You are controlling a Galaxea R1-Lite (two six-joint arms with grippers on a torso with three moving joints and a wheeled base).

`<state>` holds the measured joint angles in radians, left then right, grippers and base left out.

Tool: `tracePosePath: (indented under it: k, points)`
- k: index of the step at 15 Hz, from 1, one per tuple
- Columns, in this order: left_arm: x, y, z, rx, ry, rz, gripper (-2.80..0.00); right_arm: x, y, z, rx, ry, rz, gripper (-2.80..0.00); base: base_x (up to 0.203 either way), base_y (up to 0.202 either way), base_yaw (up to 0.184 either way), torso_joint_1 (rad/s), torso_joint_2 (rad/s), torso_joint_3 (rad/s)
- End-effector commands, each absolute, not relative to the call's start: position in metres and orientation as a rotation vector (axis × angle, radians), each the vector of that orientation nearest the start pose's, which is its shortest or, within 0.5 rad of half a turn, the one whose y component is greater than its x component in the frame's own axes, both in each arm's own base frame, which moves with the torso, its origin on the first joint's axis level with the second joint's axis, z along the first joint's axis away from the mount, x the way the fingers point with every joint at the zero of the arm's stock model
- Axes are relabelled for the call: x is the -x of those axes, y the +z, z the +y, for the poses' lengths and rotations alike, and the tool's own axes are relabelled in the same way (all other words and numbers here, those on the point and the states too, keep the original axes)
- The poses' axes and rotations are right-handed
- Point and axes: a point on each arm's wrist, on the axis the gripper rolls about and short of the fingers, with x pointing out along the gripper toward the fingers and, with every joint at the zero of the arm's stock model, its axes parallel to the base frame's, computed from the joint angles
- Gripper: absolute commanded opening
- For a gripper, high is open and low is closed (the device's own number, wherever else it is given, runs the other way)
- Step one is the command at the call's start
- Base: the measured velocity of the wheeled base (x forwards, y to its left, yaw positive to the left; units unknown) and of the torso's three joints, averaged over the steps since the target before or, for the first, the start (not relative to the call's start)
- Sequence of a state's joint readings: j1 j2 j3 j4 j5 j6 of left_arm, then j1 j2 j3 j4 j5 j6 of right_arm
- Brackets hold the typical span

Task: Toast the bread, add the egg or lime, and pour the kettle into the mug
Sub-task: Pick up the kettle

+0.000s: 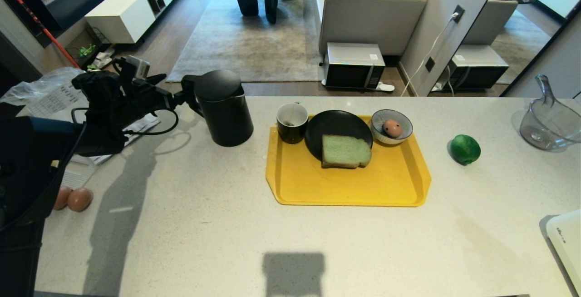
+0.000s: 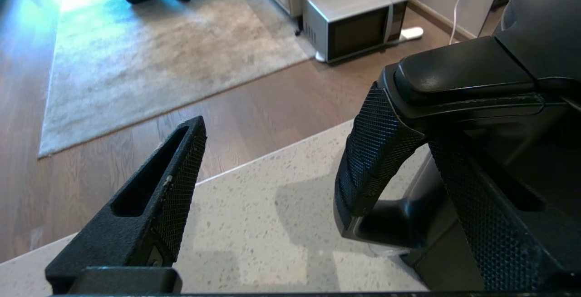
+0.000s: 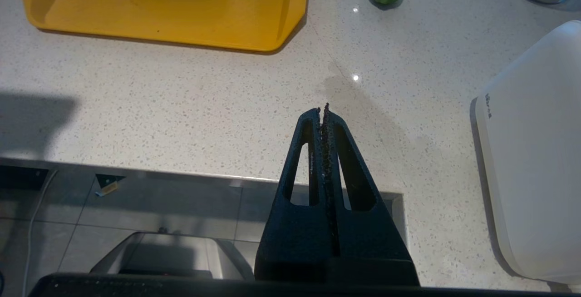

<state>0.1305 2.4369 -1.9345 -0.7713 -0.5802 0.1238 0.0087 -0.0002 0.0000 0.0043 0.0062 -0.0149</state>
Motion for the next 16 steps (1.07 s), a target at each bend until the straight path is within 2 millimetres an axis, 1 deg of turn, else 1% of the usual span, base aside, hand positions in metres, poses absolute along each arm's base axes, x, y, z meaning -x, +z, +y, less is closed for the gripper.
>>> tracePosePath:
  k: [1,2,5,7,16]
  points:
    - [-0.5199,0.181,0.0455,-0.184,-0.446,-0.282,0.0,0.0228,0.075,-0.0001,0.015,0.015,0.004,-2.8,0.0,0.0,0.0,0.0,0.0,0.0]
    - [-0.5203,0.1802,0.0431,-0.177,-0.449,-0.28,0.0,0.0228,0.075,-0.0001,0.015,0.015,0.004,-2.8,0.0,0.0,0.0,0.0,0.0,0.0]
    - [-0.5198,0.181,0.0447,-0.174,-0.445,-0.275,0.0,0.0228,0.075,-0.0001,0.015,0.015,0.004,-2.8,0.0,0.0,0.0,0.0,0.0,0.0]
    - [-0.5207,0.1775,0.0448,-0.169,-0.444,-0.266,0.0,0.0227,0.075,-0.0001,0.015,0.015,0.005,-2.8,0.0,0.0,0.0,0.0,0.0,0.0]
    - [-0.518,0.184,0.0434,-0.175,-0.419,-0.284,0.0,0.0228,0.075,-0.0001,0.015,0.015,0.004,-2.8,0.0,0.0,0.0,0.0,0.0,0.0]
